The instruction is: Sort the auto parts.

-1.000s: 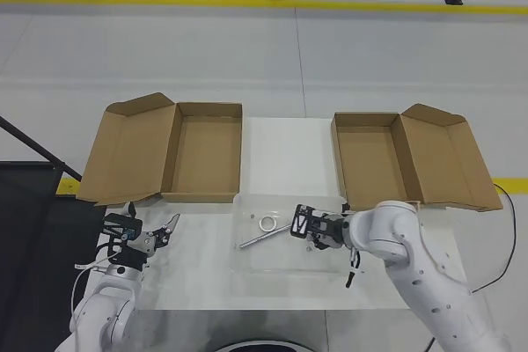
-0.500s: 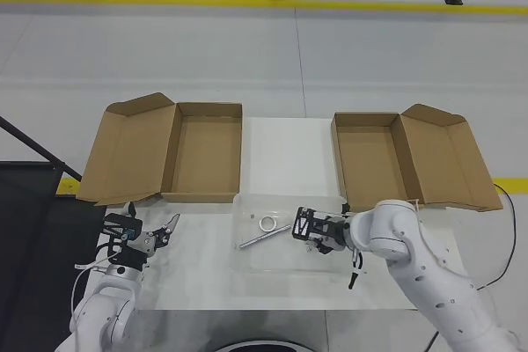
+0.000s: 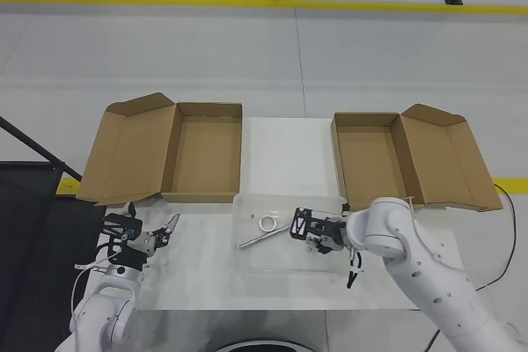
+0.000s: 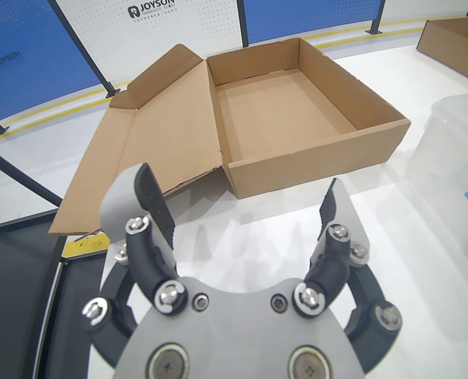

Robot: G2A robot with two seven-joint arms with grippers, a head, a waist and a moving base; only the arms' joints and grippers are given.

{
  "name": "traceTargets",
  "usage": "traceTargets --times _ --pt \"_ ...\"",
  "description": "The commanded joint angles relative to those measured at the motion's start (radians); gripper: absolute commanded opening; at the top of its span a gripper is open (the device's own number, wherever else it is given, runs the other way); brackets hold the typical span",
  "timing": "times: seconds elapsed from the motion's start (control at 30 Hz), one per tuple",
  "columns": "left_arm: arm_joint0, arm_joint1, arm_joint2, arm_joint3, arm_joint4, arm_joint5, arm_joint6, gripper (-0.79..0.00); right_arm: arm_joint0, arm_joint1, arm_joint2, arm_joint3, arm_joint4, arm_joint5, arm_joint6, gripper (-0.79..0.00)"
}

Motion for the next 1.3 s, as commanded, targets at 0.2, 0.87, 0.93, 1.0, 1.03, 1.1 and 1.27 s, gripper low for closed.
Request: traceTargets --times 0.2,0.87,0.93,1.0,1.03,1.1,1.27 --pt "0.0 0.0 0.0 0.0 0.0 0.0 0.0 0.0 0.019 -0.005 -0.027 0.023 0.007 0.009 -0.003 -0.622" --pt "0.0 0.0 0.0 0.0 0.0 0.0 0.0 0.0 -0.095 0.056 0.237 -0.089 0.031 -0.005 -0.26 -0.785" --pt "0.0 0.0 0.0 0.0 0.0 0.0 0.0 0.0 -0.137 0.068 0.307 -0.115 0.038 -0.02 -0.335 -0.785" --pt "0.0 0.0 0.0 0.0 0.0 0.0 0.0 0.0 -0.166 0.075 0.353 -0.135 0.045 -0.035 -0.393 -0.785" --pt "0.0 0.0 0.0 0.0 0.0 0.0 0.0 0.0 -0.172 0.077 0.361 -0.139 0.046 -0.043 -0.404 -0.785" --pt "0.0 0.0 0.0 0.0 0.0 0.0 0.0 0.0 -0.172 0.077 0.361 -0.139 0.046 -0.043 -0.404 -0.785" --pt "0.0 0.0 0.0 0.0 0.0 0.0 0.0 0.0 -0.172 0.077 0.361 -0.139 0.046 -0.043 -0.404 -0.785"
